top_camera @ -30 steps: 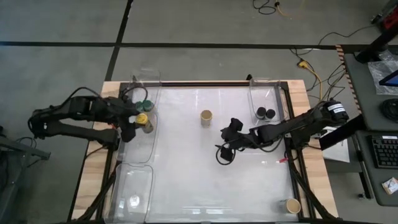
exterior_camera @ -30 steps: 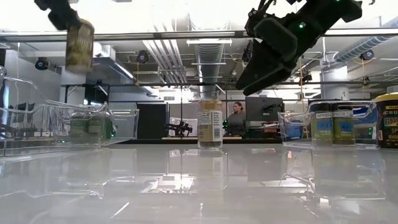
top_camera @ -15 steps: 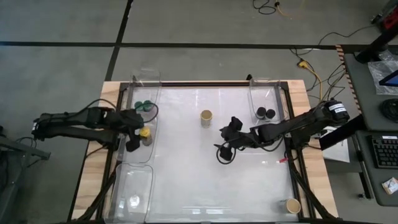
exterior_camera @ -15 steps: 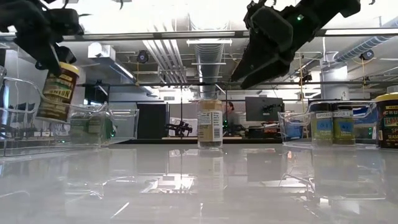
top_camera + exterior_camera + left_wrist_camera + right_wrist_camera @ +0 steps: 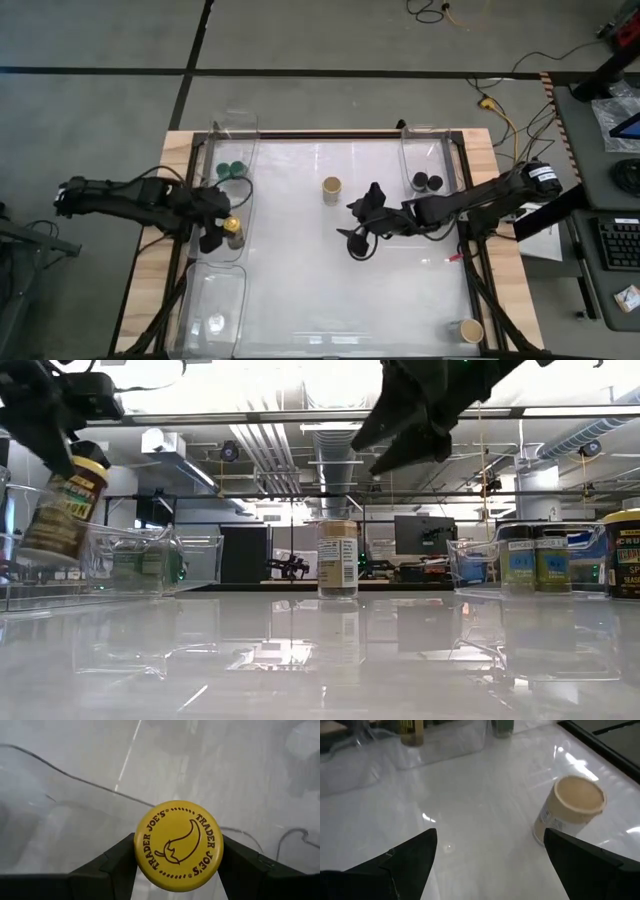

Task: Sort spices by type
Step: Move the left yellow spice bottle a few centimeters away from the other bottle

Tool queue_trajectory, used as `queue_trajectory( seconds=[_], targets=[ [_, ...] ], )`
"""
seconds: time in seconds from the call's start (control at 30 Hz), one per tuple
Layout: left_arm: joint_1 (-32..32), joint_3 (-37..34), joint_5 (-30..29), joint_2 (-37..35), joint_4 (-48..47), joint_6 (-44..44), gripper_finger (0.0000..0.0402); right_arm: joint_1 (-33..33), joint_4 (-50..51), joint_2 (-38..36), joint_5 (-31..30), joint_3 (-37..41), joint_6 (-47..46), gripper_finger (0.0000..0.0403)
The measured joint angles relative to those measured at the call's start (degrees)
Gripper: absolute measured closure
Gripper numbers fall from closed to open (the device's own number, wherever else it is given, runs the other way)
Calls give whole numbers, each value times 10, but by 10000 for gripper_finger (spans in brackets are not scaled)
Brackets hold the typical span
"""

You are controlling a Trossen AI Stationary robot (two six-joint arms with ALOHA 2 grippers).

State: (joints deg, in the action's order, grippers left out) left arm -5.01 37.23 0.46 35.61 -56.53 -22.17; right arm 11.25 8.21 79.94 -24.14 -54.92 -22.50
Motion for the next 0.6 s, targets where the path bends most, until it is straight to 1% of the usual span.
queue_trajectory(
  seconds=[0.13,0.33,0.6],
  targets=[
    [-48,-18,-37,-1,0,-32,191,0,0,0,-1,-12,15,44],
    [-130,-26,-111,4,10,-90,191,-2,0,0,-1,-21,39,44],
    [-227,-43,-151,11,15,-144,191,-3,5,0,0,-22,43,44]
  ],
)
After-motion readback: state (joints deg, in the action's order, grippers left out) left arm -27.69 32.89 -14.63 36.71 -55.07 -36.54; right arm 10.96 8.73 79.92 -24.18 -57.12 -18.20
